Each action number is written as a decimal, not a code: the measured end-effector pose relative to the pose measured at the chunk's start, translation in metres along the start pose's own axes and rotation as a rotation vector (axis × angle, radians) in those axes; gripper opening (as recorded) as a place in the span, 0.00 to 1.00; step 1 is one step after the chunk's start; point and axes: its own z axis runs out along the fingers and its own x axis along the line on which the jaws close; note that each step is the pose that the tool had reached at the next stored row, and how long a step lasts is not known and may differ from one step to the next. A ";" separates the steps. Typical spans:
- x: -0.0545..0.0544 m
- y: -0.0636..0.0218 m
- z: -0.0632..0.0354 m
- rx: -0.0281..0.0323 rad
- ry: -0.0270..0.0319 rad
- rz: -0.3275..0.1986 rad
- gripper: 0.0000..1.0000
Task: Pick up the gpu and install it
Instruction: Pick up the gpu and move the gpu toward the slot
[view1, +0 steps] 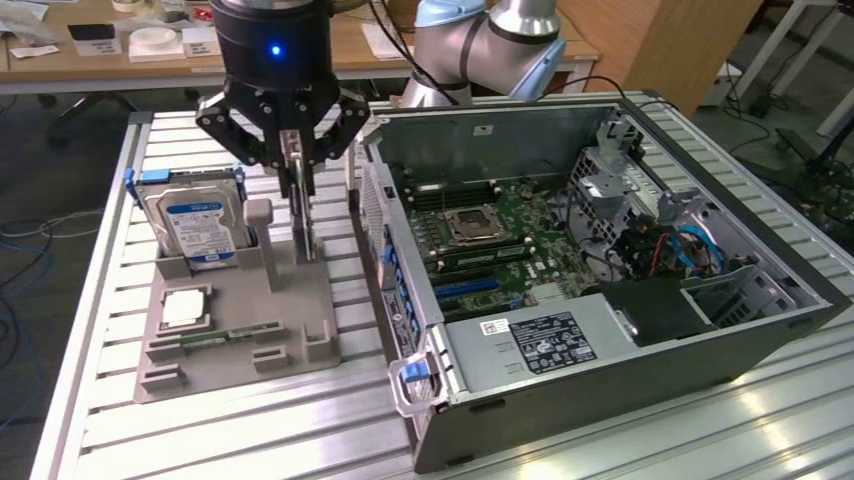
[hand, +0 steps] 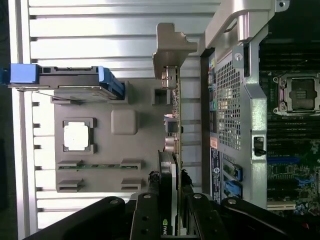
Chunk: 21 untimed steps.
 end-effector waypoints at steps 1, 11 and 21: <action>0.000 0.0002 -0.0046 0.0000 0.0000 0.000 0.26; 0.000 0.0014 -0.0259 0.0001 0.0001 0.000 0.26; 0.000 0.0022 -0.0409 0.0001 0.0001 0.000 0.26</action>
